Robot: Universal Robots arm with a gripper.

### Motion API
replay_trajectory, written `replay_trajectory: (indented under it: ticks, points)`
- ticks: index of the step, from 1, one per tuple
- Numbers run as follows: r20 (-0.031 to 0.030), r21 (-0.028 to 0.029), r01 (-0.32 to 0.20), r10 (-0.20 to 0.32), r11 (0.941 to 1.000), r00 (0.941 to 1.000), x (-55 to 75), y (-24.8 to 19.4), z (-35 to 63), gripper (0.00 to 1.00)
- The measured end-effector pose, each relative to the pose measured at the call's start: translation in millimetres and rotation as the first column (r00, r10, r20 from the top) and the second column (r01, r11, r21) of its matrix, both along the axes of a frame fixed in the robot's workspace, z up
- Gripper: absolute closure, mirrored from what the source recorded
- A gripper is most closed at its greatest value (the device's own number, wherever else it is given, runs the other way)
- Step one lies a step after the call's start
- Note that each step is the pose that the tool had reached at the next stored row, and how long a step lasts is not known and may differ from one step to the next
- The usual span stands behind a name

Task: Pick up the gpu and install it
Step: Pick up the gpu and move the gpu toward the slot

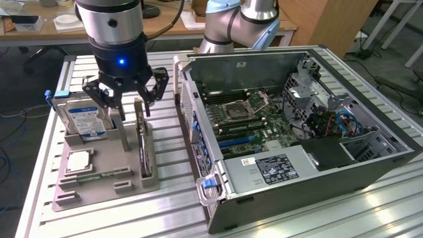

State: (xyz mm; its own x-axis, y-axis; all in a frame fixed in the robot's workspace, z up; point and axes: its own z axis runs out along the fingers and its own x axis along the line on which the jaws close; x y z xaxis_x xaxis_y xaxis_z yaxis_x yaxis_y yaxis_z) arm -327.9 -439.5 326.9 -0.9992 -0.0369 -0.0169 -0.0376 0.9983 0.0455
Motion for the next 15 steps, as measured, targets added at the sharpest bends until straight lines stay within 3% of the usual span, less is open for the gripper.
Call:
replay_trajectory:
  ticks: [15]
  points:
    - [0.0000, 0.0000, 0.000, 0.000, 1.0000, 1.0000, 0.0, 0.0, -8.4, 0.47]
